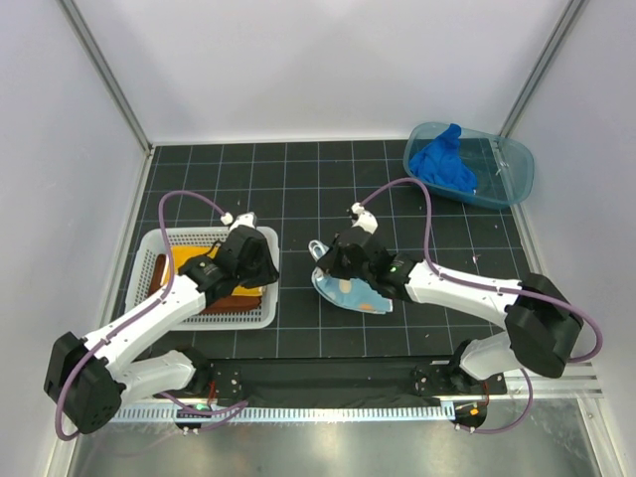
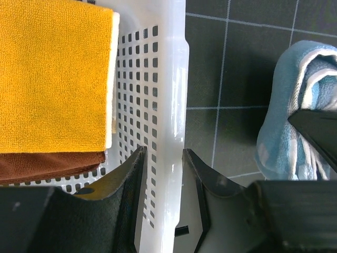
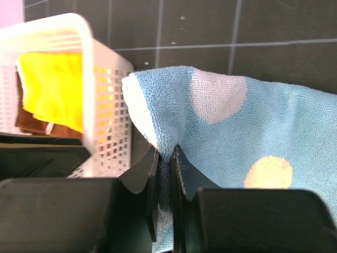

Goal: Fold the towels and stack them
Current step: Neatly place the folded towel into the bin

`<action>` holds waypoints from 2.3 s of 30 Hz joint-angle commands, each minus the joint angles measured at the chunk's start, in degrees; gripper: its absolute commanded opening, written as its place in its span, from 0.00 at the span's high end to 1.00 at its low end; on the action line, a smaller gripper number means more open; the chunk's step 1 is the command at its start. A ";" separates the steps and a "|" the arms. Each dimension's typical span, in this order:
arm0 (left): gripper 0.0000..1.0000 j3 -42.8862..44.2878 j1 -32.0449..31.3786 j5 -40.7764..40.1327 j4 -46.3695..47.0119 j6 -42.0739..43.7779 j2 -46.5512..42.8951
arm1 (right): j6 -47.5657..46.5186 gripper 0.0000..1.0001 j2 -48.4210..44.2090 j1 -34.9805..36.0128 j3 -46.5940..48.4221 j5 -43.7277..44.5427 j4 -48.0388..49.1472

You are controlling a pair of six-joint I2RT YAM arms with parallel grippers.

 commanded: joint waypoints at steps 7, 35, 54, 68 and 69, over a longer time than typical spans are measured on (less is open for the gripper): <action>0.65 9.31 0.27 -7.54 -8.96 3.24 -5.36 | 4.31 0.99 0.98 4.50 8.82 4.66 7.04; 0.66 35.51 0.27 -15.46 -25.78 6.58 -17.41 | 3.61 0.99 25.58 15.75 48.73 10.64 -6.41; 0.66 44.39 0.27 -13.00 -35.79 9.22 -22.07 | 3.70 0.99 46.24 16.98 68.59 7.83 -3.50; 0.64 40.70 0.27 -11.51 -34.66 9.66 -22.95 | 3.52 0.66 58.46 16.81 79.85 2.91 -3.68; 0.64 40.70 0.27 -11.51 -34.65 9.66 -22.78 | 3.43 0.59 58.64 16.81 80.29 2.65 -3.59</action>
